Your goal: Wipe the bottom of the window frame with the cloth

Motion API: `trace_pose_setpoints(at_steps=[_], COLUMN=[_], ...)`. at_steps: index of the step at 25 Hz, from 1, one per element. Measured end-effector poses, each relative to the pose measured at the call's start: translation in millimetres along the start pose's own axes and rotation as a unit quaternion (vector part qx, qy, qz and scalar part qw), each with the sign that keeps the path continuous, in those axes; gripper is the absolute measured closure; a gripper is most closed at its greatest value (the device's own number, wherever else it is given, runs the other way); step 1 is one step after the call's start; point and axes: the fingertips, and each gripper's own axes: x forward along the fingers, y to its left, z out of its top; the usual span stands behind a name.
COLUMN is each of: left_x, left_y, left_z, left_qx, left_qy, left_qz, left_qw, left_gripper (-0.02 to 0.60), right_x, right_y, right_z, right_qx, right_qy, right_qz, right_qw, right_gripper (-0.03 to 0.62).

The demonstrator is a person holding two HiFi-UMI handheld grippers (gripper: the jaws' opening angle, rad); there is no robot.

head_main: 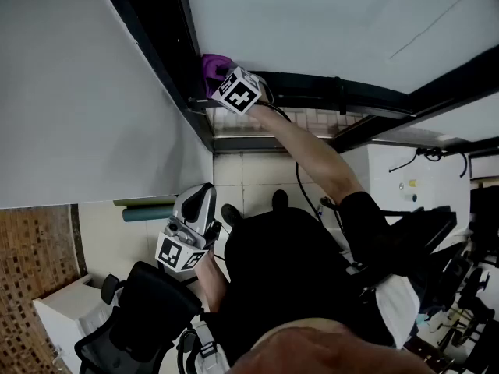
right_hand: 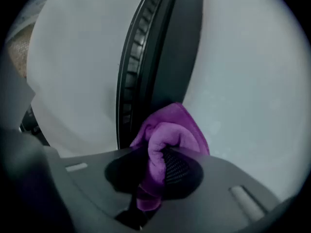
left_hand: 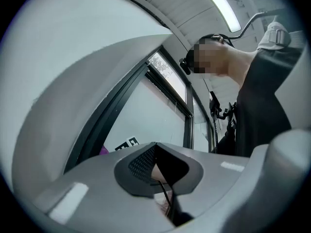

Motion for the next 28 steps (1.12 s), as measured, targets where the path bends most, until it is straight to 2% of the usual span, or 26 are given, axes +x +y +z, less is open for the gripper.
trace_pose_setpoints(at_steps=[3,7,13,16,24,28], left_x=[-2,-2,14,18,31,46], left_y=[-2,-4,-9,-12,-17,-23], left_z=[2,1,-8,-10,-22,-29], left_qx=[0.002,0.0,-0.006,-0.009,-0.02,-0.023], left_qy=[-0.002,-0.002,0.011,0.018,0.029,0.034], left_qz=[0.01,0.018,-0.011,-0.02,-0.034,-0.051], left_qw=[0.9999,0.9998,0.9999,0.9996,0.9988,0.9979], left_gripper=[0.581,0.581,0.581,0.581,0.581,0.581], right_x=[14,23,24,18,-40,-79], right_y=[-1,2,3,-2,-52,-87], right_z=[-3,-6,-10,-19,-83,-125], right_qx=[-0.05,-0.097,-0.13,-0.161,-0.214,-0.234], right_qy=[0.033,0.028,0.035,0.047,0.112,0.156], right_qz=[-0.016,-0.021,-0.019,-0.036,-0.097,-0.131], right_qw=[0.998,0.995,0.991,0.985,0.966,0.951], right_gripper=[0.528,0.528,0.53,0.53,0.531,0.533])
